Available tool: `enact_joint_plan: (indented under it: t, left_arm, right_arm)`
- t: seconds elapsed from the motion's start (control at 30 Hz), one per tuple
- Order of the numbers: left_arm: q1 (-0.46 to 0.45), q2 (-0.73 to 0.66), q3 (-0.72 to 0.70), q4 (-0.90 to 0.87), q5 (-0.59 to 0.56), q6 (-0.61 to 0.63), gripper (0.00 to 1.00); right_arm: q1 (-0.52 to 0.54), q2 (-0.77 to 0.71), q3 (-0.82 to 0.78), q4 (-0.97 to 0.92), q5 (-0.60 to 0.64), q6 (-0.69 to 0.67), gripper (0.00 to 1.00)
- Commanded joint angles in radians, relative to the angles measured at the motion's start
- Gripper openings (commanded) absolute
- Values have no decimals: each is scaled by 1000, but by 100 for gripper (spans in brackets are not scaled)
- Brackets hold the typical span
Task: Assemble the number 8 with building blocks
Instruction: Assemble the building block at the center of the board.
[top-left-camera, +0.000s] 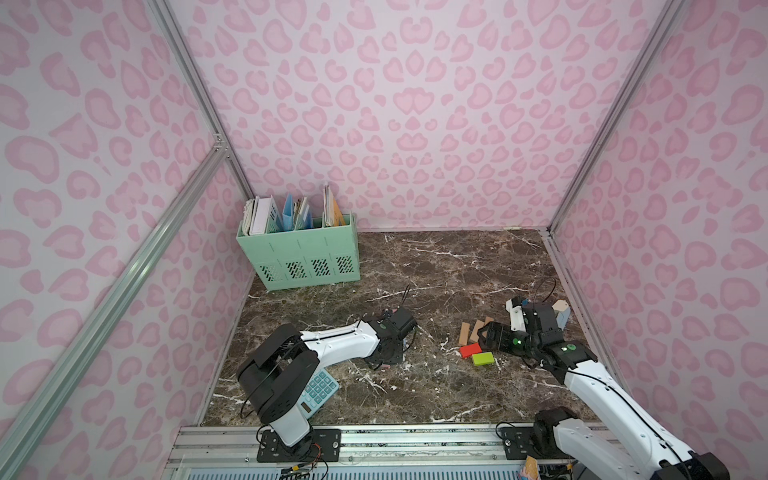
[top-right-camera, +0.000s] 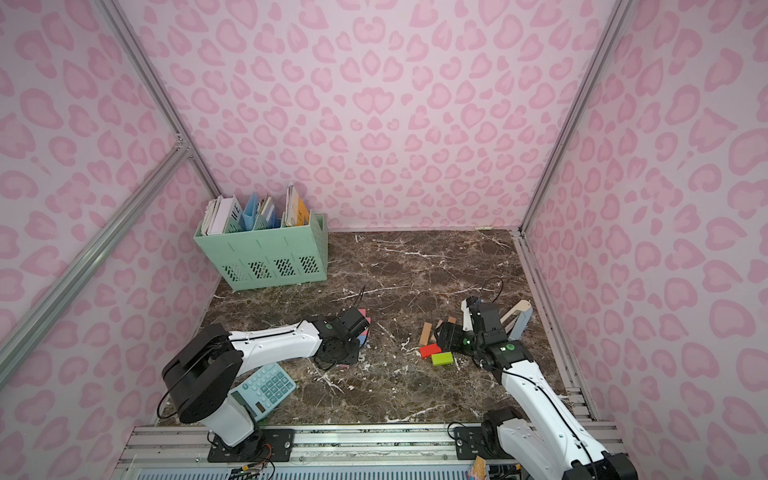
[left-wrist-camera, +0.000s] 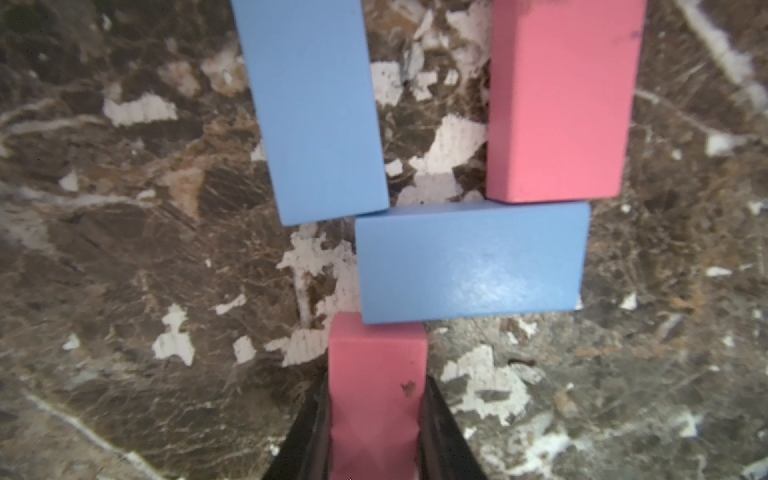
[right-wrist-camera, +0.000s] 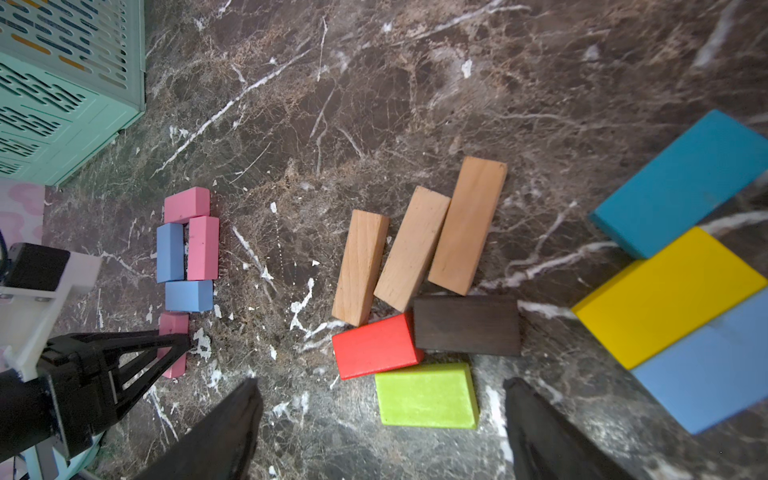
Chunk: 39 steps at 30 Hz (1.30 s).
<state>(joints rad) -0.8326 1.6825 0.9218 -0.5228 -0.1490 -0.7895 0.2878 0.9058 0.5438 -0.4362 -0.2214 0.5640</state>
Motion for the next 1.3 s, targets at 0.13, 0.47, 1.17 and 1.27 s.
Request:
enact_joint_plan:
  t: [0.13, 0.47, 1.17, 1.27]
  left_arm:
    - [6, 19, -15, 1, -11, -24, 27]
    - [6, 13, -8, -8, -9, -30, 38]
    - [7, -243, 46, -111, -52, -24, 80]
    - [7, -331, 72, -154, -106, 13, 90]
  right_arm:
    - [1, 4, -2, 15, -7, -9, 92]
    - [1, 2, 1, 10, -7, -10, 92]
    - [1, 28, 54, -27, 48, -27, 94]
    - [2, 69, 70, -42, 95, -32, 94]
